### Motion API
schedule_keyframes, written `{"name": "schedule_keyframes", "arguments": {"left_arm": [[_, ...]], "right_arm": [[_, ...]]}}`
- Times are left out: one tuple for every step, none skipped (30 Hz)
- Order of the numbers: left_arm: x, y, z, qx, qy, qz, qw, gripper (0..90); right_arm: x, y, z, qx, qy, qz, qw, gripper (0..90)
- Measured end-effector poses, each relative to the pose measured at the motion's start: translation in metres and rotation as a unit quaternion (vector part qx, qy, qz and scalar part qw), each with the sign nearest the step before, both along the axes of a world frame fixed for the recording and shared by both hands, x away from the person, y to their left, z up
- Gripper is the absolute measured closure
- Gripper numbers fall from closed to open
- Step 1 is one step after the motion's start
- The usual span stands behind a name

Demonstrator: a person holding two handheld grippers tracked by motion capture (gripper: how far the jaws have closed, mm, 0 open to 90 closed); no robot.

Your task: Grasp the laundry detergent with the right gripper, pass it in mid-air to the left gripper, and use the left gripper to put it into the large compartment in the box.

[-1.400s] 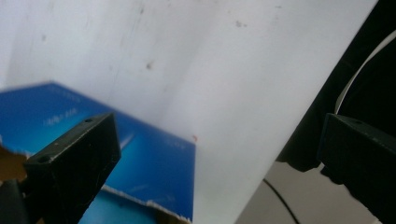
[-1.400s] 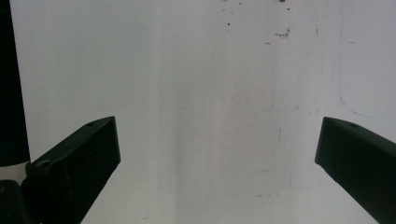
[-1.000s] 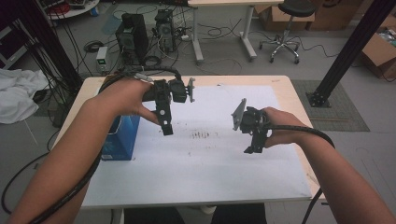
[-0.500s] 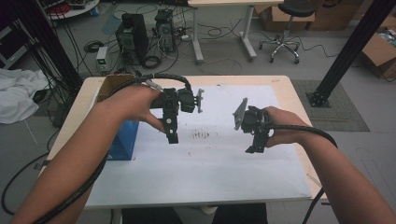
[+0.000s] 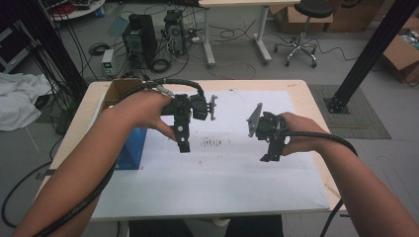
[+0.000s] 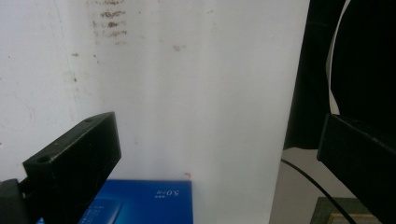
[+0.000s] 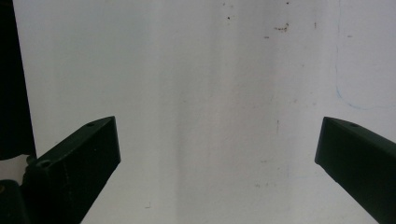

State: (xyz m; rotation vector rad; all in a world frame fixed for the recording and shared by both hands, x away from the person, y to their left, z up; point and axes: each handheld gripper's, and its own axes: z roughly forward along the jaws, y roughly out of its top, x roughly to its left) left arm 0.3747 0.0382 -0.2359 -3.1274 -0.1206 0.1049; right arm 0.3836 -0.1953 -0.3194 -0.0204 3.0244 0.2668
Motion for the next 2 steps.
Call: {"name": "schedule_keyframes", "arguments": {"left_arm": [[-0.0001,0.0,0.0001,0.001,0.0,0.001,1.0,0.1],[-0.0003,0.0,-0.0007,-0.002,0.001,0.0,1.0,0.1]], "right_arm": [[-0.0001,0.0003,0.0003,0.0,-0.001,0.0,1.0,0.0],[0.0001,0.0005,0.0007,-0.001,-0.002,0.001,1.0,0.0]]}}
